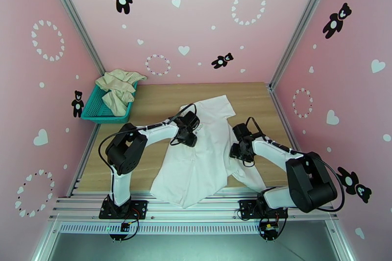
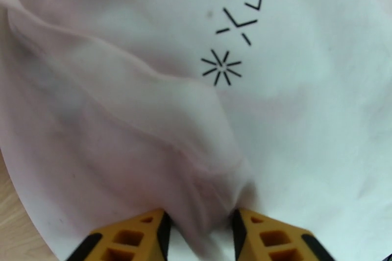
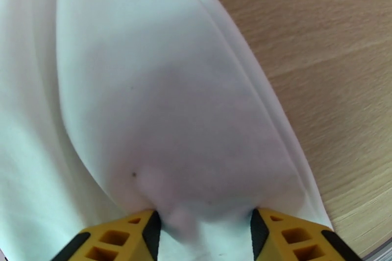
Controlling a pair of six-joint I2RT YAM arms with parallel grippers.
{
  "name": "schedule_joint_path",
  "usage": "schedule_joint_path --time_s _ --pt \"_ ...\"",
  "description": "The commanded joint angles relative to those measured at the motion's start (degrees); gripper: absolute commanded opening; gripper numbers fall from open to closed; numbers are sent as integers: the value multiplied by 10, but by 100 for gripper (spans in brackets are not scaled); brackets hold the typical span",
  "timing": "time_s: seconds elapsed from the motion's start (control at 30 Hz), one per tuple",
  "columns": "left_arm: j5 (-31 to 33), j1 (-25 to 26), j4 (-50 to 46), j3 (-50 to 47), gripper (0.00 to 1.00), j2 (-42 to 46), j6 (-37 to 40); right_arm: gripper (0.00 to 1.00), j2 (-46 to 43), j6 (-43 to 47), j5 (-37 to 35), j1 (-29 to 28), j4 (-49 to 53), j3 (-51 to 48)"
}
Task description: Fold and stack the mixed laundry pile
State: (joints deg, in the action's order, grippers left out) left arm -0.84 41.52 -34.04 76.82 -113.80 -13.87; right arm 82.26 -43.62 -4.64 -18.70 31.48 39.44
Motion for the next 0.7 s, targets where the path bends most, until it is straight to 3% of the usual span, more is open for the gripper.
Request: schedule_joint_path --time_s 0.0,0.1,0.2,0.3,0.47,0.67 --pt "19 1 49 3 19 -2 -14 37 45 -13 -40 1 -46 22" --pt "38 1 72 -9 0 23 -16 18 87 -6 -54 1 -52 55" --pt "49 -6 99 -31 0 70 -14 9 105 -1 -64 2 -54 78" --pt "20 -31 136 -58 0 123 -23 0 112 13 -81 13 -52 101" --pt "-62 -101 199 -106 0 197 -61 0 117 48 -82 62 -45 153" --pt "-52 -149 149 -111 0 256 -41 0 142 103 -88 119 -11 284"
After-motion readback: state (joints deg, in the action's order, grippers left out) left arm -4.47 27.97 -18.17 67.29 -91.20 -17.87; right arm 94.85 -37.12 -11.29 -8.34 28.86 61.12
